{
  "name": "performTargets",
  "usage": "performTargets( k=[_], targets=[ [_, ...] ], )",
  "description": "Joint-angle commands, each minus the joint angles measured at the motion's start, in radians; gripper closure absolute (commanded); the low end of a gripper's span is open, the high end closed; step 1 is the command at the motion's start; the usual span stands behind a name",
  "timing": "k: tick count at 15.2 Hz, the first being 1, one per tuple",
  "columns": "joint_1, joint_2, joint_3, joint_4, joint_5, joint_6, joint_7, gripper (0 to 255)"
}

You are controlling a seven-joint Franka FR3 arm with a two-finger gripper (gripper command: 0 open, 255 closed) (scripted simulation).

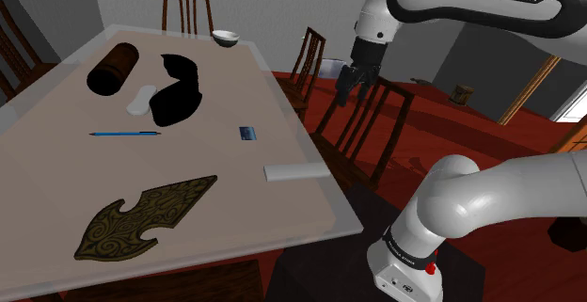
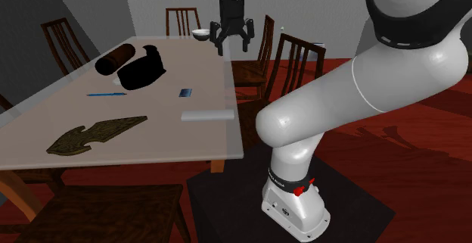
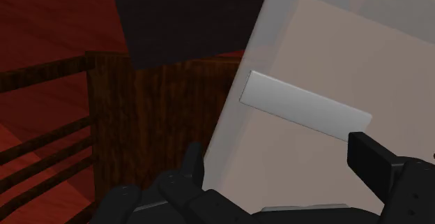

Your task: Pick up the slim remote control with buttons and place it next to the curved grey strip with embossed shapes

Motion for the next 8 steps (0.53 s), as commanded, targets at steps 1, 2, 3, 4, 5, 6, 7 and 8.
performTargets(
  k=[1,2,3,4,5,6,7,8],
  targets=[
    [0.0,0.0,0.0,0.0,0.0,0.0,0.0,0],
    [0.017,0.009,-0.005,-0.025,-0.003,0.036,-0.04,0],
    [0.034,0.019,-0.011,-0.049,-0.006,0.071,-0.079,0],
    [0.051,0.031,-0.016,-0.073,-0.009,0.107,-0.118,0],
    [0.068,0.043,-0.022,-0.095,-0.012,0.143,-0.157,0],
    [0.085,0.056,-0.027,-0.117,-0.014,0.18,-0.196,0],
    [0.102,0.071,-0.032,-0.138,-0.016,0.216,-0.235,0],
    [0.119,0.086,-0.036,-0.158,-0.018,0.253,-0.274,0]
  ],
)
